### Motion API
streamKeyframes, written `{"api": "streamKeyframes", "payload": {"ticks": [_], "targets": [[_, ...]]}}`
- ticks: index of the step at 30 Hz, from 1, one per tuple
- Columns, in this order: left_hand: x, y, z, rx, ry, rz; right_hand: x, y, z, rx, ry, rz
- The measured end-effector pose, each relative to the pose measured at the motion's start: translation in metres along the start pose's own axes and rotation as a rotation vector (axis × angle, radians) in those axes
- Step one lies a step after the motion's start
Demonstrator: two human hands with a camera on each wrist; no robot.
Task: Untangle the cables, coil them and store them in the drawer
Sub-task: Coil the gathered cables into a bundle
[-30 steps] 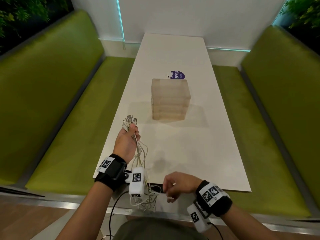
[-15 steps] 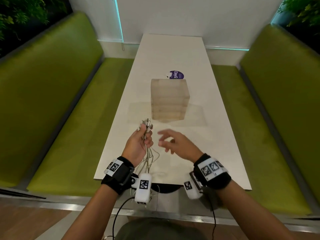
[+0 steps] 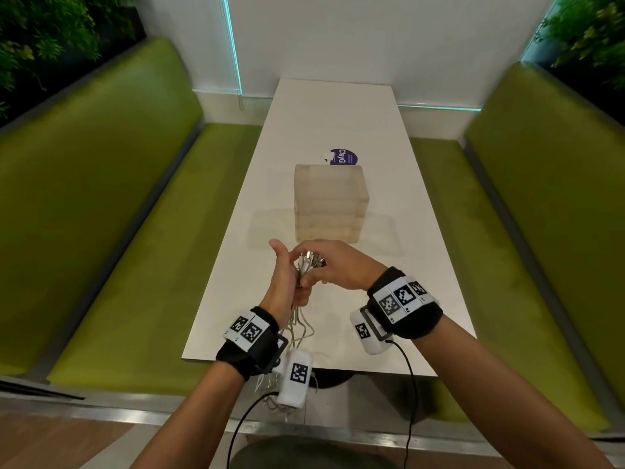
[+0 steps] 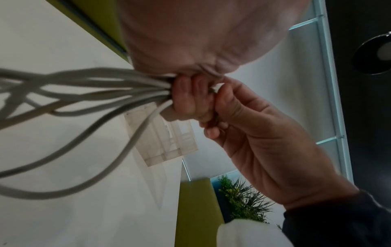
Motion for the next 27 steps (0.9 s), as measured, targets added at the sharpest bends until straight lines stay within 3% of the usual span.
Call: {"api": "streamKeyframes", "payload": {"ticks": [9,18,27], "targets": [[-0.013,0.007,0.002,-0.107,0.038,-0.009,0.000,-0.003,-0.001,-0.032,0.018,-0.064],[-0.006,0.002,0.000,0.010,0.034,0.048,0.000,-0.011,-0.001,-0.050,0.091,-0.094],[-0.003,-0.022,-0.056,0.052,-0.130,0.179,0.007,0.047,0.048,0.033,0.177,-0.131]]}}
Point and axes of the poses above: each hand's wrist, its own x-axis away from the middle knuckle, its own y-axis out of the back of the hand, z = x × y, the point moved 5 cm from there along -x, towards the middle knuckle, and after that the axes turned 5 degrees about z, right-handed, at the moved point
